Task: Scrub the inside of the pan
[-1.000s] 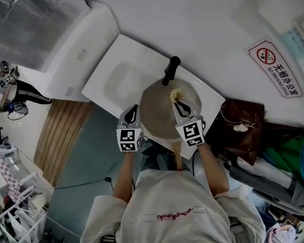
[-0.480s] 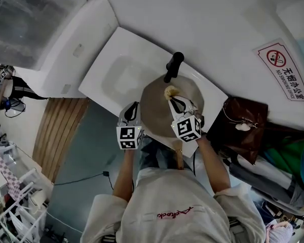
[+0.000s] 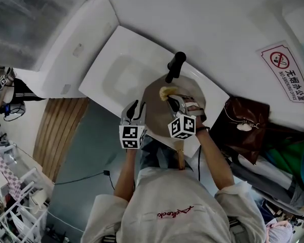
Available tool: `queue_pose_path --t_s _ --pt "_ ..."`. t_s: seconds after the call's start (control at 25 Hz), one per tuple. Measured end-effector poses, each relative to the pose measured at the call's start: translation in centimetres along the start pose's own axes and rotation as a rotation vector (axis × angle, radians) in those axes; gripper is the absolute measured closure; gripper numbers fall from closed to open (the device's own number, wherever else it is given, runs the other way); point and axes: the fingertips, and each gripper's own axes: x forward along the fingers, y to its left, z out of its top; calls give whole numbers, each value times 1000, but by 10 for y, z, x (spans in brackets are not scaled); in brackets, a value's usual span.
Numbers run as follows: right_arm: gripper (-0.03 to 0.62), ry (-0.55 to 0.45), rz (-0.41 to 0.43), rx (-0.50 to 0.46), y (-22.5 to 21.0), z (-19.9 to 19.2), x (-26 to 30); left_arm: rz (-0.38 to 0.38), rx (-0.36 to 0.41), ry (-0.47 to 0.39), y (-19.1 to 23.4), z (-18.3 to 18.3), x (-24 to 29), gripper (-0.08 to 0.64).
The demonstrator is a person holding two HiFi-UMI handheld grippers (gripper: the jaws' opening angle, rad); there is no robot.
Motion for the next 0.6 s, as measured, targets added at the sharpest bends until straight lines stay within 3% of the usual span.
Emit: queue_pose_path --t_s 0.32,0.6 --pt "566 125 16 -296 14 -11 17 -4 -4 24 -4 -7 6 442" --pt "566 170 7 -362 17 -8 30 24 -4 31 2 -7 8 528"
